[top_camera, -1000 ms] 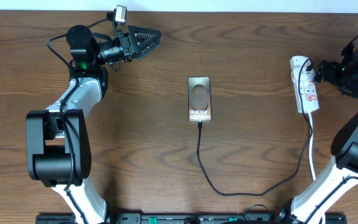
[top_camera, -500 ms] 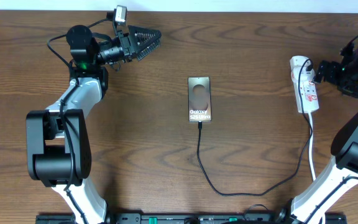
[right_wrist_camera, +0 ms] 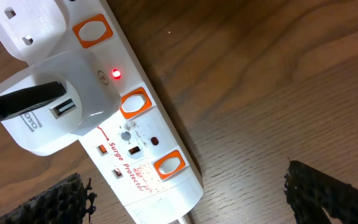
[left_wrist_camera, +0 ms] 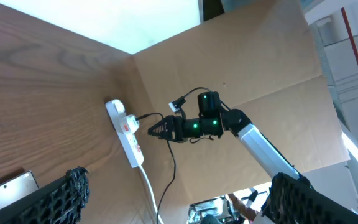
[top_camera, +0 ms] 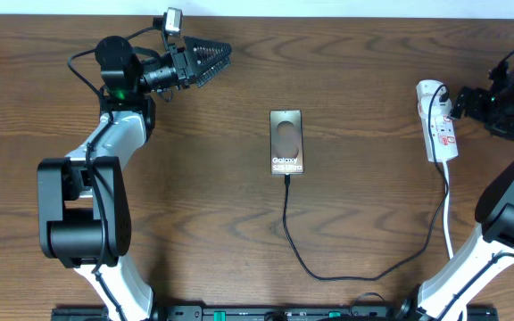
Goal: Plug charger to phone and switch on socket
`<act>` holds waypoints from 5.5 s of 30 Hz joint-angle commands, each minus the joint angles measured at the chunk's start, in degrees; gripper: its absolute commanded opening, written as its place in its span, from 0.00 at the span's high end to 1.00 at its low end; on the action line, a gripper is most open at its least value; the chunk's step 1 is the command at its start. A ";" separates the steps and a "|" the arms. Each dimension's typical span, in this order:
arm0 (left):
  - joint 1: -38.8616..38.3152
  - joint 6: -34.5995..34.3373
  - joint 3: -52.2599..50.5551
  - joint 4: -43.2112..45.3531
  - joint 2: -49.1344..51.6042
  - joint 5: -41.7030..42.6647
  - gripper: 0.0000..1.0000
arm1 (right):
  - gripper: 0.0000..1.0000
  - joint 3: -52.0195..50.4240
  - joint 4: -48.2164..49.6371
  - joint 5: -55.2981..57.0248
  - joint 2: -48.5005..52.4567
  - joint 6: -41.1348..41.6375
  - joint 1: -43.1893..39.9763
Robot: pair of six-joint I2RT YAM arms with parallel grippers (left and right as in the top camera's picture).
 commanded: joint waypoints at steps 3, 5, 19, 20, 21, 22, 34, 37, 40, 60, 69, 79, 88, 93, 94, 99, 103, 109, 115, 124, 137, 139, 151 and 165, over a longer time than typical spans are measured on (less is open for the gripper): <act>0.13 0.42 0.61 0.48 -1.07 0.20 0.07 | 0.01 0.35 -0.02 0.28 -0.11 -0.63 0.11; 0.13 0.42 0.61 0.48 -1.07 0.20 0.07 | 0.01 0.35 -0.02 0.28 -0.11 -0.63 0.11; 0.13 0.42 0.61 0.48 -1.07 0.20 0.07 | 0.01 0.35 -0.02 0.28 -0.11 -0.63 0.11; 0.13 0.42 0.61 0.48 -1.07 0.20 0.07 | 0.01 0.35 -0.04 0.28 -0.11 -0.63 0.11; 0.13 0.42 0.61 0.48 -1.07 0.20 0.07 | 0.01 0.35 -0.02 0.31 -0.11 -0.63 0.11; 0.13 0.42 0.61 0.48 -1.07 0.20 0.07 | 0.01 0.35 -0.04 0.31 -0.11 -0.63 0.11; 0.13 0.42 0.61 0.48 -0.66 0.20 0.07 | 0.01 0.35 -0.02 0.28 -0.11 -0.63 0.11; 0.13 0.42 0.61 0.48 -0.63 0.20 0.07 | 0.01 0.35 -0.02 0.28 -0.11 -0.63 0.11; 0.13 0.39 0.61 0.48 -0.63 0.20 0.07 | 0.01 0.35 -0.02 0.31 -0.11 -0.63 0.11; 0.13 0.42 0.61 0.48 -0.66 0.20 0.07 | 0.01 0.35 -0.02 0.31 -0.11 -0.63 0.11; 0.13 0.42 0.61 0.48 -0.66 0.20 0.07 | 0.01 0.20 -0.02 0.28 -0.04 -0.63 0.00; 0.13 0.42 0.61 0.48 -0.66 0.20 0.07 | 0.01 0.20 -0.04 0.28 -14.14 -0.63 3.72; 0.13 0.42 0.61 0.48 -0.66 0.20 0.07 | 0.01 0.20 -0.04 0.31 -33.81 -0.63 6.49; 0.13 0.42 0.61 0.48 -0.66 0.20 0.06 | 0.01 0.17 -0.07 0.28 -41.35 -0.63 11.10; 0.13 0.42 0.61 0.48 -0.66 0.20 0.07 | 0.01 0.17 -0.07 0.28 -42.64 -0.63 11.85; 0.13 0.39 0.61 0.48 -0.66 0.20 0.07 | 0.01 -0.17 -0.09 0.28 -47.63 -0.63 13.84; 0.13 0.42 0.61 0.48 -0.66 0.20 0.07 | 0.01 -2.75 -1.25 2.14 -51.19 -0.63 15.13; 0.13 0.42 0.61 0.48 -0.66 0.20 0.07 | 0.01 -17.68 -2.23 2.45 -57.33 -4.04 19.19; 0.13 0.42 0.61 0.48 -0.66 0.20 0.07 | 0.01 -39.47 2.16 2.43 -65.72 -4.09 23.50; 0.13 0.39 0.61 0.48 -0.66 0.20 0.07 | 0.01 -66.62 22.58 1.81 -75.43 -4.52 25.75; 0.13 0.42 0.61 0.48 -0.66 0.20 0.07 | 0.01 -98.01 53.44 -9.09 -92.19 -4.50 27.34; 0.13 0.42 0.61 0.48 -0.66 0.20 0.07 | 0.01 -101.18 55.43 -10.91 -94.01 -4.50 27.34; 0.13 0.42 0.61 0.48 -0.66 0.20 0.07 | 0.01 -103.51 57.29 -13.29 -99.12 -2.97 27.78; 0.13 0.42 0.61 0.48 -0.66 0.20 0.07 | 0.01 -103.49 58.77 -13.27 -121.61 -1.90 27.80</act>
